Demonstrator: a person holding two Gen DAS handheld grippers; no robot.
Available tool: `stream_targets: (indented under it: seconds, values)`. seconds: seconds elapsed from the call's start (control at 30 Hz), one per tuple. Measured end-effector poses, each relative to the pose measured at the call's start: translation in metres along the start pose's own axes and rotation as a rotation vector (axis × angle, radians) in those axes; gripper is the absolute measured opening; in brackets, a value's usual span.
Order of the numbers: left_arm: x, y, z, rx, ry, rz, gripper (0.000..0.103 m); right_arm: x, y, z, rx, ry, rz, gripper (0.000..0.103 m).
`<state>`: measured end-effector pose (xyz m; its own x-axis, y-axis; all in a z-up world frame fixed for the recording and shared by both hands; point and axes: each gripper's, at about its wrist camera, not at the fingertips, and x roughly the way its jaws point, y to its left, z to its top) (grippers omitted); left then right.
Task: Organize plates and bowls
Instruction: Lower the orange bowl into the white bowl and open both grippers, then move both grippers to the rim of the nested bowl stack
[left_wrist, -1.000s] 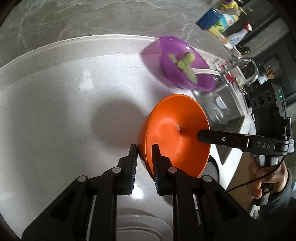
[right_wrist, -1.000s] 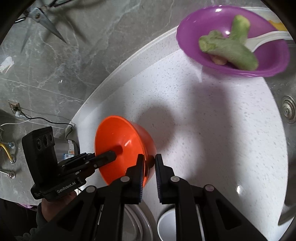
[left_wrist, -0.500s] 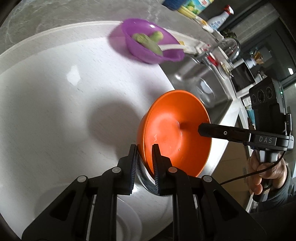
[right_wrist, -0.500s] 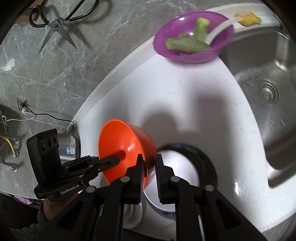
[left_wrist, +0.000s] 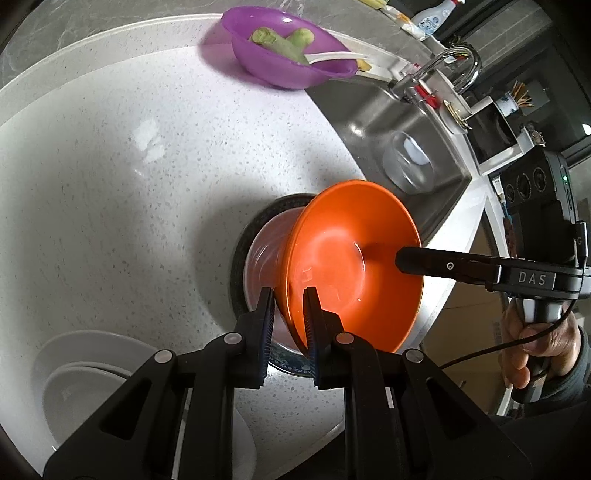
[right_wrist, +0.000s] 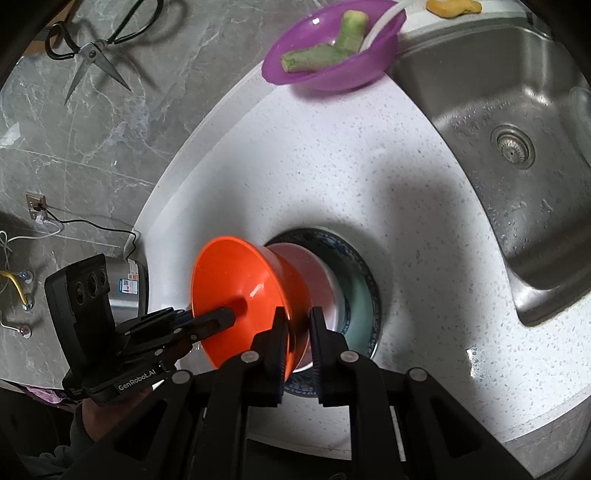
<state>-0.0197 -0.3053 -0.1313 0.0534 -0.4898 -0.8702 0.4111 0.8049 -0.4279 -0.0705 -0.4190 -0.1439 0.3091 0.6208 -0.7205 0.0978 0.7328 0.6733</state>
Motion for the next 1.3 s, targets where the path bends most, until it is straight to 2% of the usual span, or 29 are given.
stream_targets:
  seconds: [0.27,0.47,0.53,0.6,0.63,0.67,0.87,1.0,1.07,1.1,1.13,1.17,1.23,1.3]
  values:
    - [0.013,0.007,0.001,-0.005,0.004,0.031,0.014,0.017,-0.009,0.000,0.001,0.041,-0.011,0.014]
    - [0.011,-0.001,0.004,0.048,-0.035,0.087,0.016,0.021,-0.010,0.001,-0.018,0.048,-0.037,0.013]
    - [0.009,-0.001,0.003,0.054,-0.054,0.085,0.023,0.021,-0.010,0.002,-0.018,0.049,-0.039,0.013]
    - [0.007,-0.001,0.004,0.056,-0.076,0.065,0.042,0.022,-0.011,0.002,-0.017,0.053,-0.043,0.013]
    - [0.006,-0.002,0.003,0.060,-0.080,0.064,0.061,0.023,-0.011,0.002,-0.019,0.058,-0.050,0.013]
    - [0.006,-0.004,0.003,0.067,-0.086,0.067,0.066,0.024,-0.011,0.003,-0.022,0.061,-0.051,0.013]
    - [0.005,-0.003,0.001,0.052,-0.100,0.057,0.066,0.026,-0.010,0.004,-0.036,0.071,-0.048,0.013]
    - [-0.010,0.000,-0.006,0.024,-0.155,0.049,0.067,0.023,-0.009,0.001,-0.043,0.069,-0.019,0.014]
    - [-0.020,0.004,-0.012,-0.004,-0.184,0.056,0.071,0.013,-0.008,0.001,-0.046,0.044,0.011,0.017]
    - [-0.027,0.007,-0.017,-0.018,-0.193,0.058,0.071,0.007,-0.008,0.001,-0.052,0.027,0.029,0.019]
    - [-0.032,0.008,-0.021,-0.030,-0.200,0.059,0.074,-0.003,-0.008,0.002,-0.053,0.004,0.055,0.032]
    - [-0.037,0.010,-0.024,-0.038,-0.207,0.057,0.077,-0.011,-0.008,0.002,-0.055,-0.020,0.070,0.053]
    - [-0.049,0.011,-0.034,-0.038,-0.230,0.048,0.081,-0.031,-0.007,0.003,-0.078,-0.096,0.074,0.072]
    - [-0.057,0.015,-0.041,-0.040,-0.241,0.025,0.084,-0.047,-0.005,0.004,-0.116,-0.148,0.062,0.073]
